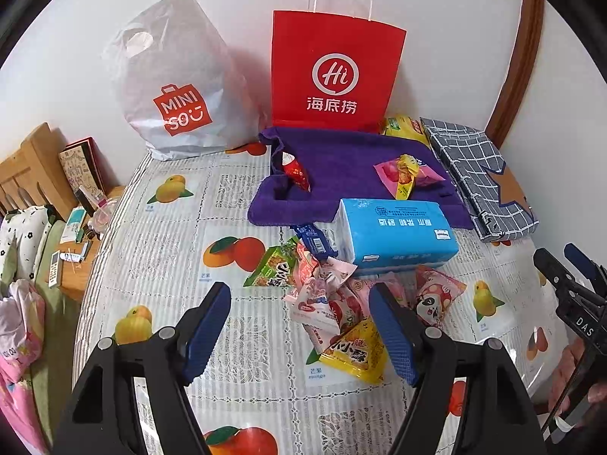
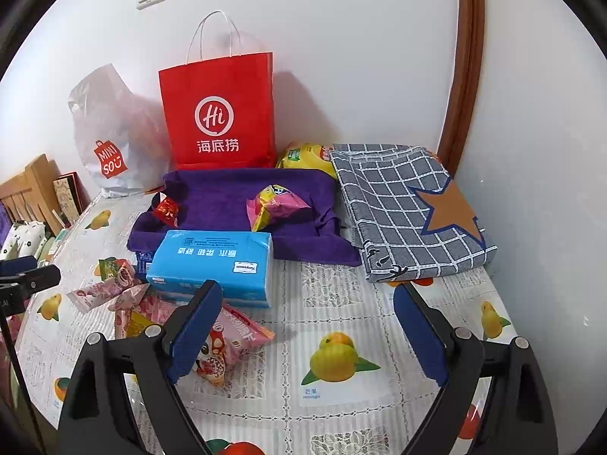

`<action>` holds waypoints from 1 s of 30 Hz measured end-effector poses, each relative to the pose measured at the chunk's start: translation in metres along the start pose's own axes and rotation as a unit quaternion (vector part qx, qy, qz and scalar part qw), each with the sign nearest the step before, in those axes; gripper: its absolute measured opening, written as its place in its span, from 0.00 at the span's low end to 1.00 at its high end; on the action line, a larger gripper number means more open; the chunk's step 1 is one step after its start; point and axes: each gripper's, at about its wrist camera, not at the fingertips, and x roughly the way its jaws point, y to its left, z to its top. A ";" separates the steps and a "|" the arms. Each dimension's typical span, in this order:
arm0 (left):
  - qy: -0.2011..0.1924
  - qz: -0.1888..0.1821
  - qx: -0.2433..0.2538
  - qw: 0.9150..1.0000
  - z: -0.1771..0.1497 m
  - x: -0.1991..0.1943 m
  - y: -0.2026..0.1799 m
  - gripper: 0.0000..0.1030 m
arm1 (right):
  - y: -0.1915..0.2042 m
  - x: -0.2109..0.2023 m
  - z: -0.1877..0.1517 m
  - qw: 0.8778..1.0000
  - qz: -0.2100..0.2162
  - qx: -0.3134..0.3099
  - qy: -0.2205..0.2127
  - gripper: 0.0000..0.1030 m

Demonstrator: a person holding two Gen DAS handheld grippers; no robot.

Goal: Organize snacks
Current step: 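Withdraw both grippers from the towel back toward the snack pile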

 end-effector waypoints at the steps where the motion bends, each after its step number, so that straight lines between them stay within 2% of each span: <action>1: 0.000 -0.001 0.000 1.000 0.000 0.000 0.000 0.72 | 0.000 0.000 0.000 1.000 0.003 0.002 0.002 0.88; 20: 0.016 -0.015 -0.004 1.000 -0.002 0.013 0.011 0.72 | 0.014 0.022 -0.005 0.999 0.039 0.004 0.028 0.87; 30: 0.033 -0.018 -0.020 0.999 -0.004 0.034 0.029 0.72 | 0.031 0.054 -0.014 0.996 0.057 0.010 0.069 0.87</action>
